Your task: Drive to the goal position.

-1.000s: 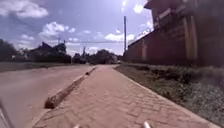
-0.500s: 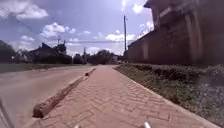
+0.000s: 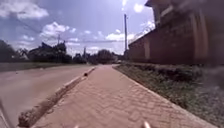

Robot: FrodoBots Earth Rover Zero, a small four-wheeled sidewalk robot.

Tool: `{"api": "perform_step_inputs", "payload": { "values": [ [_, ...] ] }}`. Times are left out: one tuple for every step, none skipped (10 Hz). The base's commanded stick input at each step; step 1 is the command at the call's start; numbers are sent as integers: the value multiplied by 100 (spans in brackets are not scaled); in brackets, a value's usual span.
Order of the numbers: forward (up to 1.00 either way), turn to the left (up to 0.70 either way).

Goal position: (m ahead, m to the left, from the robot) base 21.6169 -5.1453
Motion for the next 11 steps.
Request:
{"api": "perform_step_inputs", "payload": {
  "values": [
    [50,0],
    [50,0],
    [50,0],
    [50,0],
    [50,0],
    [50,0],
    [50,0],
    [50,0],
    [50,0],
    [50,0],
    [50,0]
  ]
}}
